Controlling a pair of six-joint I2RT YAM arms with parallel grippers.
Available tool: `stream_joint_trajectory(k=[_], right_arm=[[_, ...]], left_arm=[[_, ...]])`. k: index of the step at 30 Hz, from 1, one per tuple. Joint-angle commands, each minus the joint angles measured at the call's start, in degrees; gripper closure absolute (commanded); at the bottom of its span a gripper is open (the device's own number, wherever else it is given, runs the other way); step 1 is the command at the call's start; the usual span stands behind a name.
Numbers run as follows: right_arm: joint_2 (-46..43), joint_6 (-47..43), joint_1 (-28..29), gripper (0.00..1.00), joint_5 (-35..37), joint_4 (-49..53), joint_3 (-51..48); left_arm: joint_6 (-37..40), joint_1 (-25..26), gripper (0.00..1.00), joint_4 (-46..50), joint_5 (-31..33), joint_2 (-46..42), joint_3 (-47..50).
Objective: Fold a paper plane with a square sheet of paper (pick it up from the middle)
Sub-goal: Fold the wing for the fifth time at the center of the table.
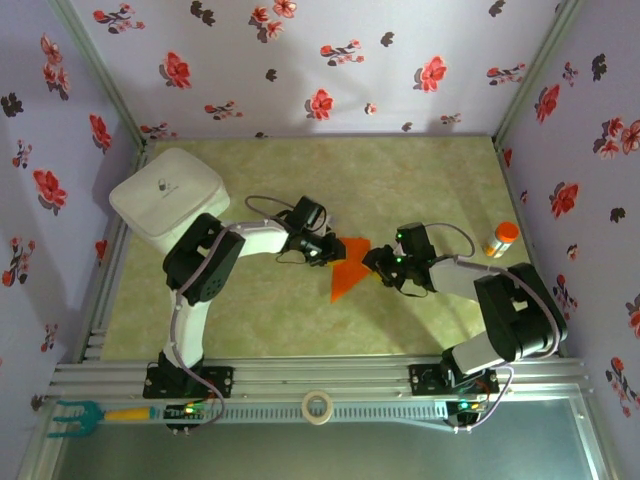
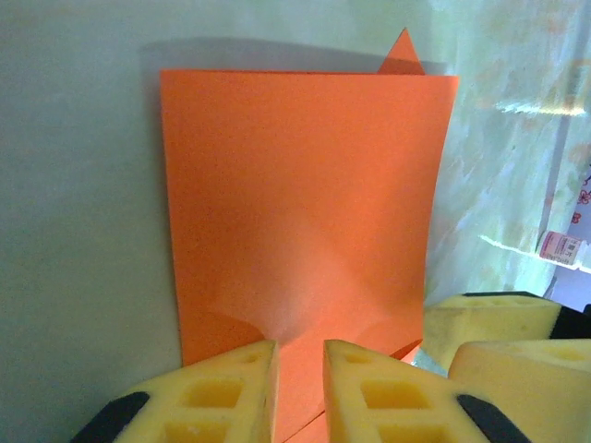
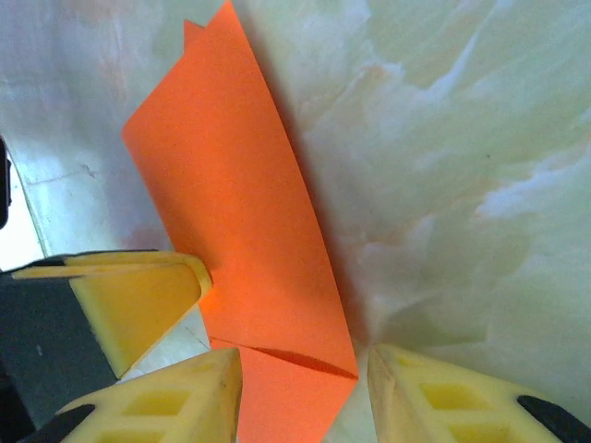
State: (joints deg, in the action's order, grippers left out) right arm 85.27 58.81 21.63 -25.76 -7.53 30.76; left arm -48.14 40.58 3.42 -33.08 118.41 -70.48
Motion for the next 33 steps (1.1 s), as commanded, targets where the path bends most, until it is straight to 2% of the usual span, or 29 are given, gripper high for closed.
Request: stream_joint_trajectory(k=[1,11,20,25,33], right_arm=[[1.9,1.8,-0.4,0.59,-1.0,-4.9,0.8],[3.9,2.3,-3.0,0.6,-6.1,-14.7,0.1],[8.6,-1.6,-5.1,0.6,-13.0,-15.9,2.0],[10.6,-3.9,-5.4,0.61,-14.6,-15.3,3.2],[13.7,-7.3,-6.5,0.69,-16.7,-12.6,5.4]], left_arm=[[-0.2,0.0,0.79,2.4,0.6,-0.8,1.7],[-0.4,-0.1,0.79,1.2,0.4,-1.3,2.5],[-0.5,-0.1,0.79,0.8,0.0,-1.3,2.5],[-0.6,-0.1,0.79,0.5,0.0,-1.5,2.8],[-0.6,-0.1,0.79,0.4,-0.3,-1.7,3.0]])
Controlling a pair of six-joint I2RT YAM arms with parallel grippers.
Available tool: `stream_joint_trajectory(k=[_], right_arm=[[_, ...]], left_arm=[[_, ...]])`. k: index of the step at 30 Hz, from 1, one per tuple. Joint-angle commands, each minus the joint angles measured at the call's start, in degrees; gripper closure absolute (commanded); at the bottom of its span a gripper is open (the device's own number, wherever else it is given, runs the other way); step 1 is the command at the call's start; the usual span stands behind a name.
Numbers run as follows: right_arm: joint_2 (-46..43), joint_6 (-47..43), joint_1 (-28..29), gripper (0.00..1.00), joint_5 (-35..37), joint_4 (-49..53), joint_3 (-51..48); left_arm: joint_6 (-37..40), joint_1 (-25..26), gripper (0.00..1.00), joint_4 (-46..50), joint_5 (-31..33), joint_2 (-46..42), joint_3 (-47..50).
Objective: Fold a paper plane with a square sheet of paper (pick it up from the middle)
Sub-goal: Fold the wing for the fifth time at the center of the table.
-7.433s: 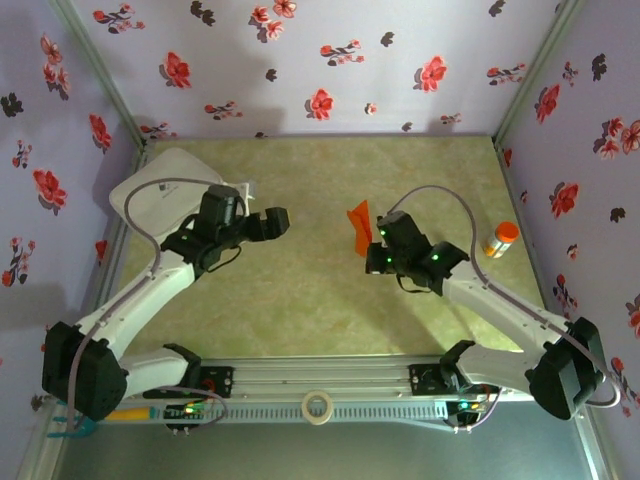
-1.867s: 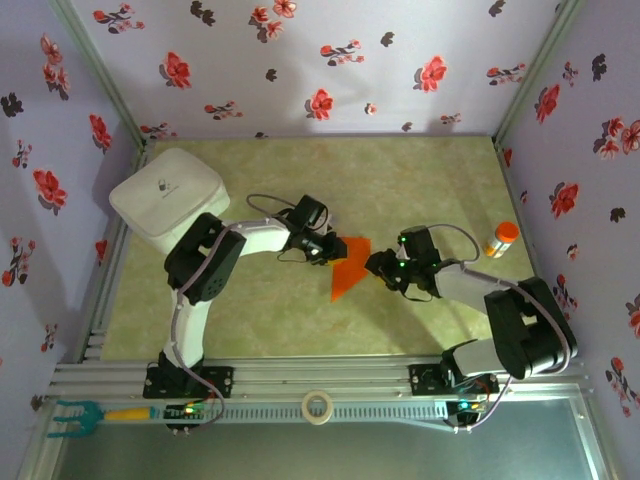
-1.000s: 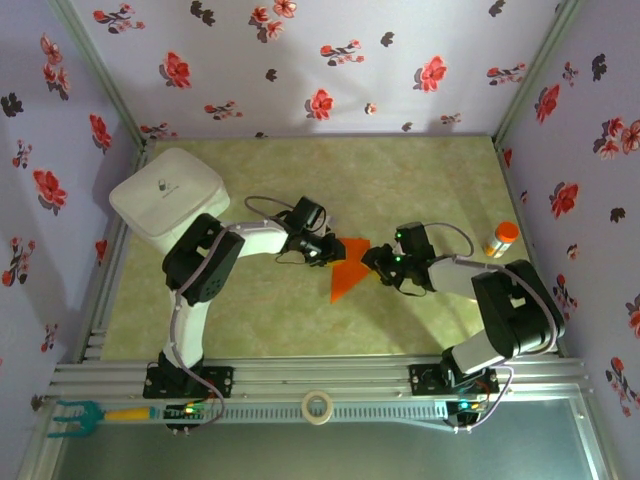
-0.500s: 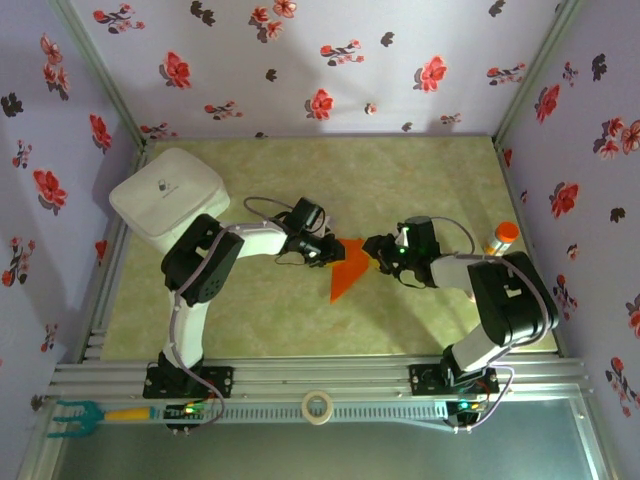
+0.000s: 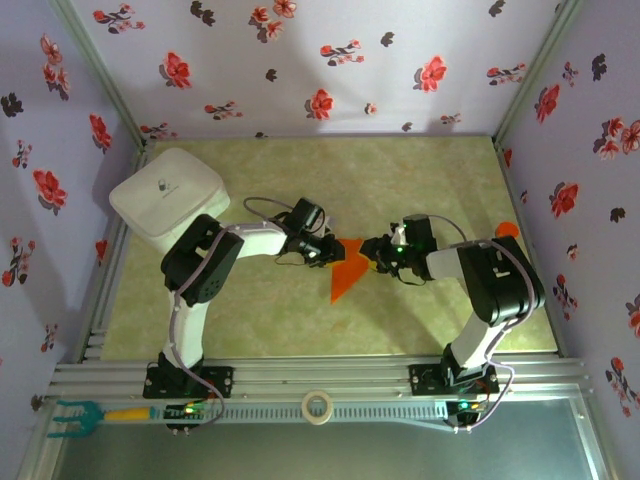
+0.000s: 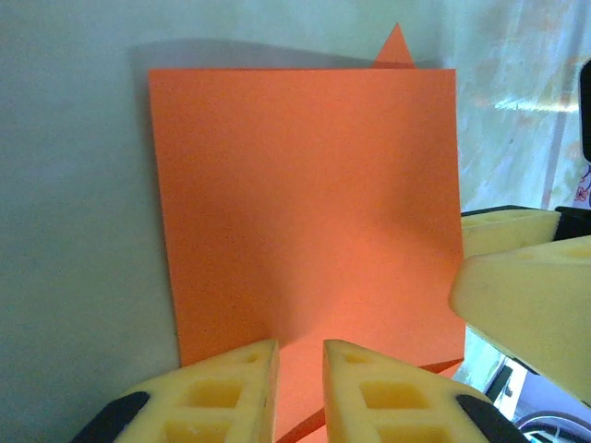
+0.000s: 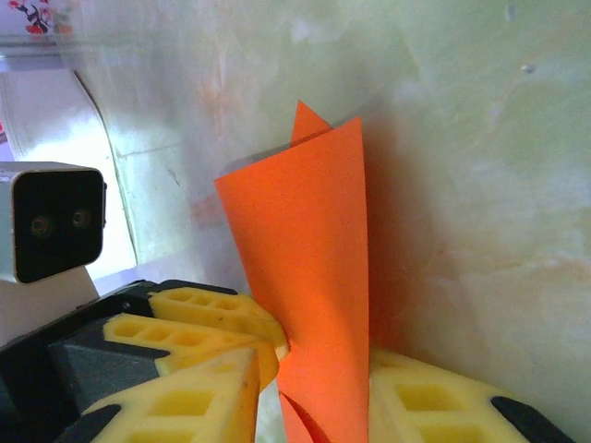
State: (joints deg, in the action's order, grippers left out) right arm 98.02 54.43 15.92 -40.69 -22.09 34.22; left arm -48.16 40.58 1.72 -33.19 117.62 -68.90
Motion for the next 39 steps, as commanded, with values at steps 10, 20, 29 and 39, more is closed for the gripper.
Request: stream_joint_trajectory(k=[10,20,29,39], right_arm=[[2.1,-6.2,-1.3,0.77,-3.1,5.7,4.8],[3.4,-8.8,-1.3,0.77,-3.4,9.3,6.7],[3.4,-8.6,-1.3,0.92,-3.6,9.6,6.8],[-3.1,9.2,0.5,1.0,4.8,-0.6,-0.3]], left_arm=[[-0.6,-0.2,0.79,1.4,-0.7,-1.4,1.8],[-0.1,-0.2,0.78,0.8,-1.6,-2.1,1.9],[0.4,-0.2,0.73,-2.0,-1.8,-4.3,3.5],[6.7,-0.2,0.57,-4.8,6.7,-15.7,9.5]])
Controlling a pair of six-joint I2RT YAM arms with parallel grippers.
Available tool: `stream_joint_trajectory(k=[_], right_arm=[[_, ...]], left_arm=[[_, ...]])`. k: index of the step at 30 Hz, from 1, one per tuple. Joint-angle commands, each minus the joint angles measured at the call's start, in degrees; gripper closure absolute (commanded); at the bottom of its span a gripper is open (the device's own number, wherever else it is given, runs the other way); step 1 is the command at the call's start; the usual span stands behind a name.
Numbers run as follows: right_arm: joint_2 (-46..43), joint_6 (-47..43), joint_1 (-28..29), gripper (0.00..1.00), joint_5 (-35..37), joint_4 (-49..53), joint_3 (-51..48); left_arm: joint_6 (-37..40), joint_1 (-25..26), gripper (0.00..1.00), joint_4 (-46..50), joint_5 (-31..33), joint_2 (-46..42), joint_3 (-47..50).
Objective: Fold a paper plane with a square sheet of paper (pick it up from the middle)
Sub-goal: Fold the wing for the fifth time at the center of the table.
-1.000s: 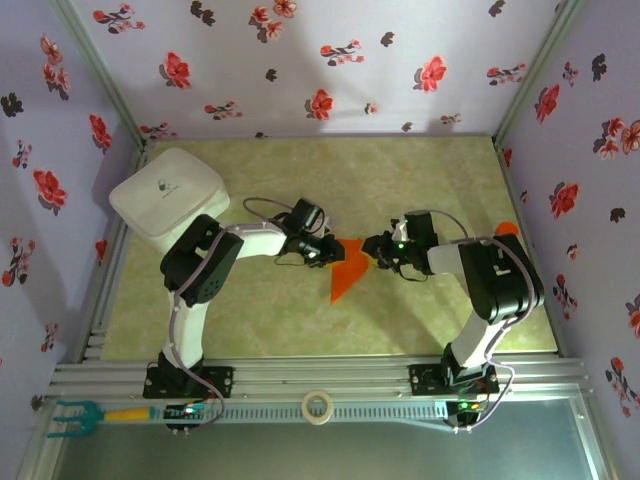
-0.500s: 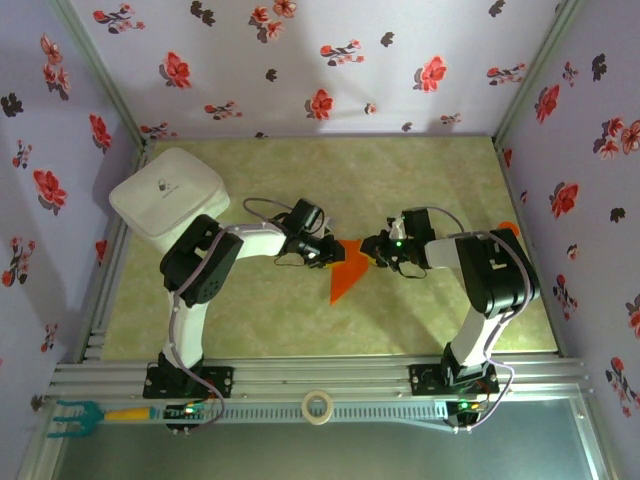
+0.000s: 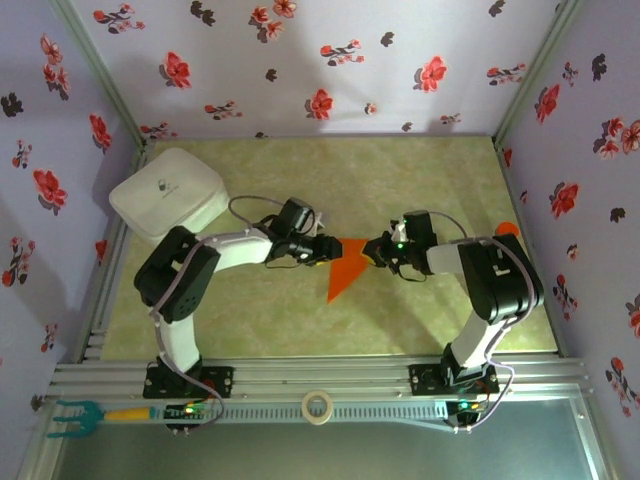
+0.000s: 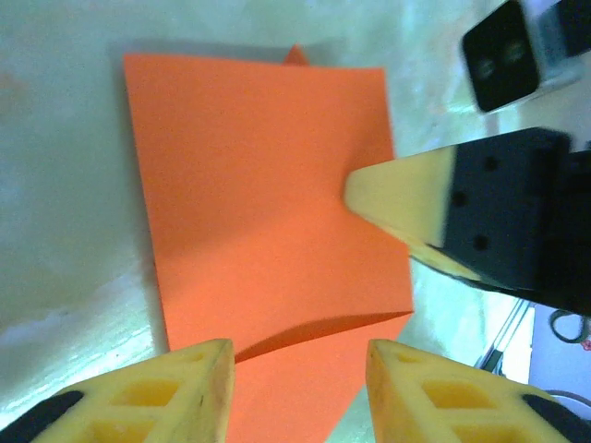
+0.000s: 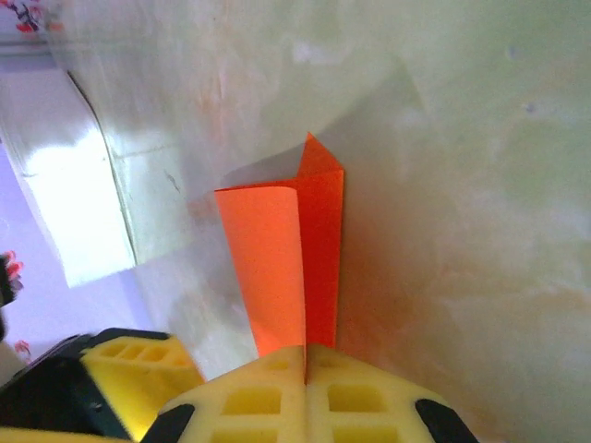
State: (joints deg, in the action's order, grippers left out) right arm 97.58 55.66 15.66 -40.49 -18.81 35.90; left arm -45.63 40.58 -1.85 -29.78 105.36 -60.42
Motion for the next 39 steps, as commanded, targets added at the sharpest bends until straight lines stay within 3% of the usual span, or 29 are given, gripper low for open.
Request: stream_joint_trajectory(k=[1,4,7,10,19,31,39], right_arm=[[-3.2,10.0,1.0,1.0,6.3,-4.0,-2.7],[-4.4,19.3,2.2,1.0,11.1,-9.9,-6.5],[-4.2,24.4,3.4,1.0,12.6,-15.8,-8.2],[-4.7,25.5,4.4,1.0,13.8,-15.9,-8.0],[-6.5,26.1,6.0,1.0,16.1,-13.3,-7.9],[-6.7,26.1,6.3,1.0,15.9,-13.1,-7.6],[-7.3,25.8,6.3,1.0,15.8,-12.4,-7.4]], left_arm=[[5.2,-0.1,0.58,-1.0,4.0,-4.3,1.4],[9.2,1.5,0.65,0.0,11.0,-9.0,3.7],[16.5,5.3,0.65,-1.5,21.5,-15.1,7.8],[21.5,7.7,0.64,-2.6,27.5,-18.5,10.7],[34.9,17.5,0.41,2.1,35.0,-15.0,9.4],[39.2,21.6,0.36,10.5,40.1,-4.9,1.0],[39.5,22.0,0.42,12.7,42.1,-1.4,-1.6]])
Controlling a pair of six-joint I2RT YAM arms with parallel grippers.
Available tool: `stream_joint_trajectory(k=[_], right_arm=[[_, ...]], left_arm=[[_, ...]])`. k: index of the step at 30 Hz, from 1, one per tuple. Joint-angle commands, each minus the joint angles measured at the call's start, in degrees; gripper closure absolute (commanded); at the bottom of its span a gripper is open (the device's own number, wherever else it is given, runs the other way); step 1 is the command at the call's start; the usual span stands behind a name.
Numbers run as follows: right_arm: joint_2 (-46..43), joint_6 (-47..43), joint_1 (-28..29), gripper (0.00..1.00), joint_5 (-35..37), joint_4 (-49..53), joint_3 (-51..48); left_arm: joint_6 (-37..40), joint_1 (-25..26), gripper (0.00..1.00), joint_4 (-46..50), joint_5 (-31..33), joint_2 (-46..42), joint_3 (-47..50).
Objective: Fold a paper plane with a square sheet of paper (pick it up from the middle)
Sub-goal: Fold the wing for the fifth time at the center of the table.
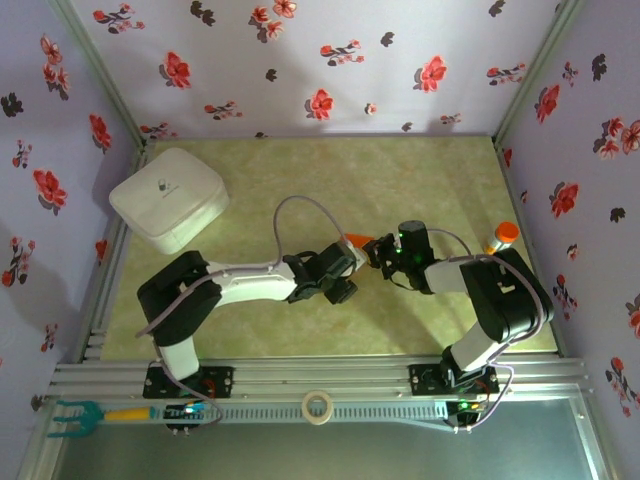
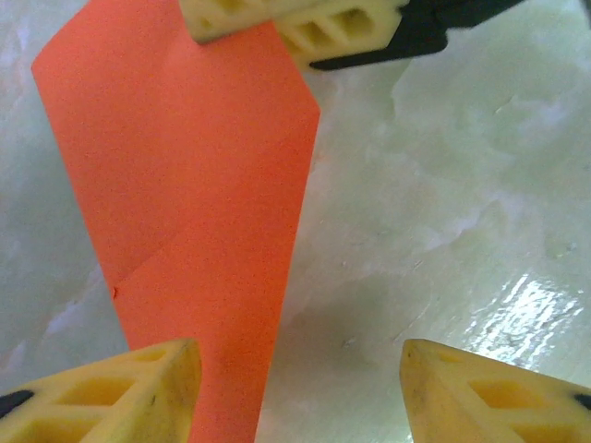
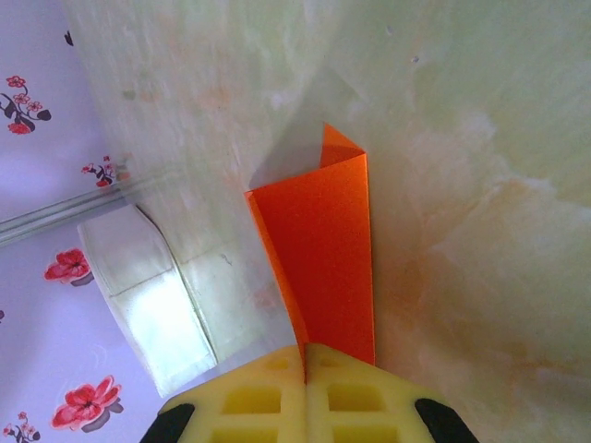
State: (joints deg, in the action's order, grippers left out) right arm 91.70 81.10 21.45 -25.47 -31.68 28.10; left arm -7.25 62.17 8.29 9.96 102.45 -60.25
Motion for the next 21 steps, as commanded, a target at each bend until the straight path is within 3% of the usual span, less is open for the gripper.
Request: stream_joint_trajectory(k=[1,18,21], right_arm=[[-1.5,0.4,0.5,1.0,0.9,0.6,0.4],[-2.0,0.1,0.5,1.0,0.8,1.2,0.3],[-2.1,0.1,0.6,1.0,0.9,1.2,0.3]], left_arm=[[1.1,0.5,0.43,2.8,2.6,1.7,-2.0],[1.1,0.8,0.62,4.5,3.4,2.9,-3.1],[1.1,0.8,0.61,4.8,3.7,2.9,-3.1]])
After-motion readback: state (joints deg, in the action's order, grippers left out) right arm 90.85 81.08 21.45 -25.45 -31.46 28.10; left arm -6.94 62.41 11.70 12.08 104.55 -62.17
